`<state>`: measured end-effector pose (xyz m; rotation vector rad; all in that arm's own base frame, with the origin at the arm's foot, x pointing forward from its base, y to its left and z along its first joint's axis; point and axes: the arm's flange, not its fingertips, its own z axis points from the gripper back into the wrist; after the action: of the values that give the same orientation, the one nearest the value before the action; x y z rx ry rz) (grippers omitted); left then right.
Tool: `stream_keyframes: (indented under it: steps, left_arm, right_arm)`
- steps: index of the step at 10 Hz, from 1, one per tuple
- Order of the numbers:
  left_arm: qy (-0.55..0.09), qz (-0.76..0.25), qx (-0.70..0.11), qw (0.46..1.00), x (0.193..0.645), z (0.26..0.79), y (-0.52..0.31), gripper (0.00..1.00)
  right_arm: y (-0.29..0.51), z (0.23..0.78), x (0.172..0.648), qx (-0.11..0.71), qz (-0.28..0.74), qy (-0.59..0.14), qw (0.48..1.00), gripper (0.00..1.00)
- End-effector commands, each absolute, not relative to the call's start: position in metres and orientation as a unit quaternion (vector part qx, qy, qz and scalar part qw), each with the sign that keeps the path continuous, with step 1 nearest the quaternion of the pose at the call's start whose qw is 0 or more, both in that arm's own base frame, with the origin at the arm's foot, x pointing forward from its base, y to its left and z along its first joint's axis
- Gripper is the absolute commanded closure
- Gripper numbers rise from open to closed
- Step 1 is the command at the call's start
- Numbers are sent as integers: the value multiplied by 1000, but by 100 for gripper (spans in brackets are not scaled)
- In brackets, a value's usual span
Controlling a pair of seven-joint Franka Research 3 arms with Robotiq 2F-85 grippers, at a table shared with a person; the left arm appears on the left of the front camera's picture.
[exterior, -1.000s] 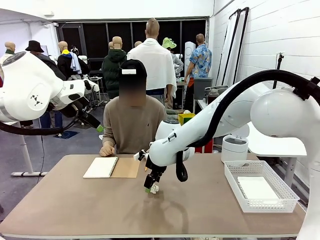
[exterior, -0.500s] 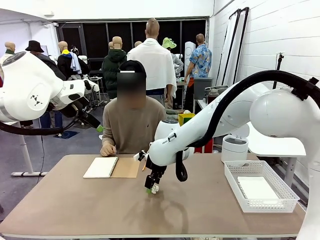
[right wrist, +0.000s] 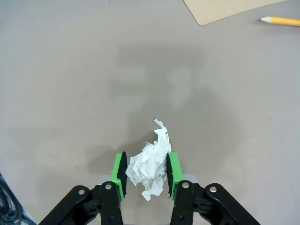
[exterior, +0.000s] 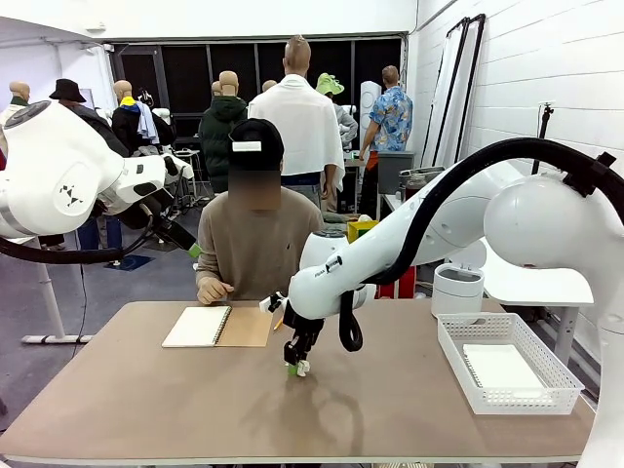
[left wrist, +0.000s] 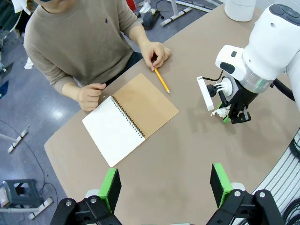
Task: Sort the paper based on its condition.
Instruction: If a person hands you a paper, place it in the Organizing basket , and if it's crumpled, put it in the Trash can.
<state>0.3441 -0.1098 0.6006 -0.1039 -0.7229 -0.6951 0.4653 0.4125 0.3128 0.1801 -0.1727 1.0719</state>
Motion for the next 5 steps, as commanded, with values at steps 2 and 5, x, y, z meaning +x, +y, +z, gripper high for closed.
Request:
stream_keyframes:
  steps: [2, 5]
  left_arm:
    - [-351, -334, -54, 873, 345, 601, -109, 0]
    - [-351, -334, -54, 873, 345, 601, -109, 0]
  right_arm:
    - [416, 313, 466, 77, 504, -74, 857, 56]
    - [404, 342, 469, 77, 498, -70, 861, 56]
